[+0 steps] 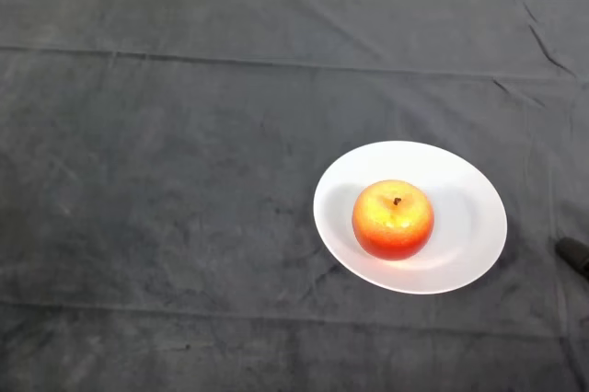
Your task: Move the apple to the plate
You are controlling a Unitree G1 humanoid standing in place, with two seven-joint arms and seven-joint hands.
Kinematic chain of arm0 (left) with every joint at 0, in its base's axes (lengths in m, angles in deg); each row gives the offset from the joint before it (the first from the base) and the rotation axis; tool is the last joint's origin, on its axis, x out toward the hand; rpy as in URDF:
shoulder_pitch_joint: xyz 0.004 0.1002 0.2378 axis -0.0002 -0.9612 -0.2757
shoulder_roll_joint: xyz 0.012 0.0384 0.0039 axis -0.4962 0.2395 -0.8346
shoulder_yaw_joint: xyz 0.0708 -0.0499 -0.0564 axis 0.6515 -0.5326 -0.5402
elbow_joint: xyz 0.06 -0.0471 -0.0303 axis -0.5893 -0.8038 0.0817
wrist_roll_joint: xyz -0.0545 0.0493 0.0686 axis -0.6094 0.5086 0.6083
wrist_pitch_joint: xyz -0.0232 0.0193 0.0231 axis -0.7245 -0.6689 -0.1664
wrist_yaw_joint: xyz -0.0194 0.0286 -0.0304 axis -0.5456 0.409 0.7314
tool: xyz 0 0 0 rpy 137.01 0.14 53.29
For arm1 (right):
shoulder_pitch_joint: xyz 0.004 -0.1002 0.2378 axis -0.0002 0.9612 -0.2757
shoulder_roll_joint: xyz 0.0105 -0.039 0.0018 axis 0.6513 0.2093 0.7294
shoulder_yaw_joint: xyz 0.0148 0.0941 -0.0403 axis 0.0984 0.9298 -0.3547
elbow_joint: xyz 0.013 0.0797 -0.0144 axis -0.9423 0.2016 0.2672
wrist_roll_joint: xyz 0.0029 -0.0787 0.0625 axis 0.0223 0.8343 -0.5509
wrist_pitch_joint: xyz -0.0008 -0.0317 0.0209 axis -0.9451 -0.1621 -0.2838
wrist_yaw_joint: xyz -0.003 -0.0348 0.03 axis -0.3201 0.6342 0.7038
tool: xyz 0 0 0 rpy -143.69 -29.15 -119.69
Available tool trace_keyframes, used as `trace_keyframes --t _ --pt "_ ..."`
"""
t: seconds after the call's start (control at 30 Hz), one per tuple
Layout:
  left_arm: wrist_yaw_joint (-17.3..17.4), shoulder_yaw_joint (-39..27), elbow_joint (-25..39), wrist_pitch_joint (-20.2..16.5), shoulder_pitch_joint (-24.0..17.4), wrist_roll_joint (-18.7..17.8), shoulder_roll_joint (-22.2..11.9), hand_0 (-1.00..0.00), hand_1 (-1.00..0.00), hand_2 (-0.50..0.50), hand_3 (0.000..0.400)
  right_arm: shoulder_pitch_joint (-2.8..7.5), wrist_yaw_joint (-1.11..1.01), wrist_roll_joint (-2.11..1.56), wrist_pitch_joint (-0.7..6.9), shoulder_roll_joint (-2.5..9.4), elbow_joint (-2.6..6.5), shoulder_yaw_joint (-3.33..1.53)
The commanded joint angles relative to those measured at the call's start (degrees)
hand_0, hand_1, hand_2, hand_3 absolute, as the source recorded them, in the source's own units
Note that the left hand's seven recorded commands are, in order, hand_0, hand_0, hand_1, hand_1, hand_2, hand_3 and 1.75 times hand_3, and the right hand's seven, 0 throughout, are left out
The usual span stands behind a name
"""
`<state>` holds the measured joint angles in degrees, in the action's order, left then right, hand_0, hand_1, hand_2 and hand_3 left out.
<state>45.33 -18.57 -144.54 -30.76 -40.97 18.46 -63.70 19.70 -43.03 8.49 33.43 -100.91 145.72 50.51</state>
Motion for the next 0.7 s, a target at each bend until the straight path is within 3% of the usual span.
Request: trace_keyframes --t 0.03,0.7 --pt "0.36 -1.68 -2.56 1.37 1.97 0.99 -2.08 0.00 0.00 0.00 0.000 0.25 -0.88 -0.09 0.11 -1.12 0.12 0.46" --pt "0.40 -1.99 -3.24 1.95 2.41 1.93 -1.80 0.00 0.00 0.00 0.000 0.19 -1.00 -0.01 0.06 -1.16 0.25 0.45"
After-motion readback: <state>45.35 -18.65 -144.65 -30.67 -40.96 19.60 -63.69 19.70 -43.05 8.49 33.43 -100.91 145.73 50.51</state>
